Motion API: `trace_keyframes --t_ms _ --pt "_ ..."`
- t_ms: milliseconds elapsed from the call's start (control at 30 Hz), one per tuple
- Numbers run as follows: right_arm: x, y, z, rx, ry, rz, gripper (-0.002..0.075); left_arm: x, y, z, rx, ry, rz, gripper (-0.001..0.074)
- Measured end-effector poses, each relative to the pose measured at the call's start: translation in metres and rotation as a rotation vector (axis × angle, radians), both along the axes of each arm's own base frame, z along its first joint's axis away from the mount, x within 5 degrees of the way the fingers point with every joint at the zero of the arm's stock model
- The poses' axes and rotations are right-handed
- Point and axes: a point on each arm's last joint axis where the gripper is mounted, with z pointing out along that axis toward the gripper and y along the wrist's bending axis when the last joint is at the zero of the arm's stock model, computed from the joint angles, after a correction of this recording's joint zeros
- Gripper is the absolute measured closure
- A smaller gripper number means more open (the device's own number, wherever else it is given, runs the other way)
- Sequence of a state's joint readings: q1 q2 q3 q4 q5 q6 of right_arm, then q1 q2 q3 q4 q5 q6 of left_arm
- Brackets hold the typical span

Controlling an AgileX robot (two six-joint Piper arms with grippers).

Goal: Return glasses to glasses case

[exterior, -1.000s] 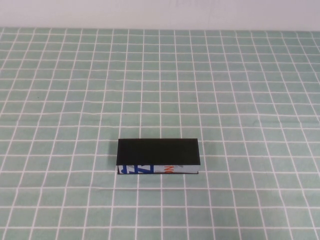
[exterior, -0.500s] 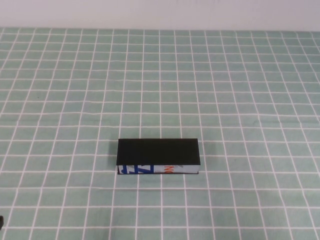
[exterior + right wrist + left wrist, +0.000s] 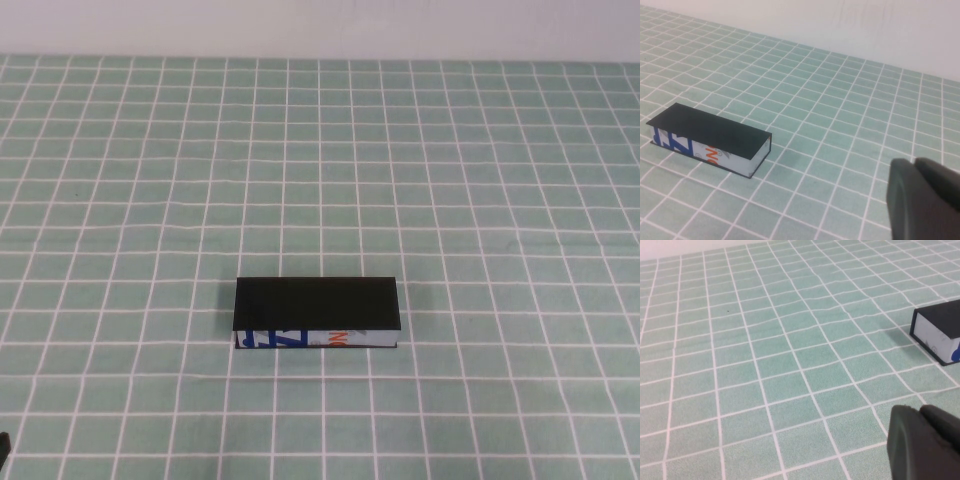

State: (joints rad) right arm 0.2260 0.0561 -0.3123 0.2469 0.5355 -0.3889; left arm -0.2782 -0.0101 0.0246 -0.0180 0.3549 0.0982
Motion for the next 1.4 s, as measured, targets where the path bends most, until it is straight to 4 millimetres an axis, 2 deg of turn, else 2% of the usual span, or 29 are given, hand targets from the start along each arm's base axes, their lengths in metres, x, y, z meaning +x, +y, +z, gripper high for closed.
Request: trace_keyframes --t_ms 833,967,1200,1400 --pt "0.001 -0.002 -0.002 -0.039 -0.011 -0.017 0.0737 0.0 0.0 0.0 -0.006 0.002 0.0 0.0737" --pt "0.009 -0.003 -0.02 0.029 0.002 -0.06 0.0737 0.0 0.0 0.0 -0.006 0.002 0.0 0.0737" --pt "0.02 -0.009 -0.064 0.13 -0.074 -0.186 0.0737 0.0 0.0 0.0 -0.006 0.002 0.0 0.0737" --pt "0.021 -0.008 -0.085 0.099 0.038 -0.187 0.0737 0.0 0.0 0.0 -0.006 0.0 0.0 0.0737"
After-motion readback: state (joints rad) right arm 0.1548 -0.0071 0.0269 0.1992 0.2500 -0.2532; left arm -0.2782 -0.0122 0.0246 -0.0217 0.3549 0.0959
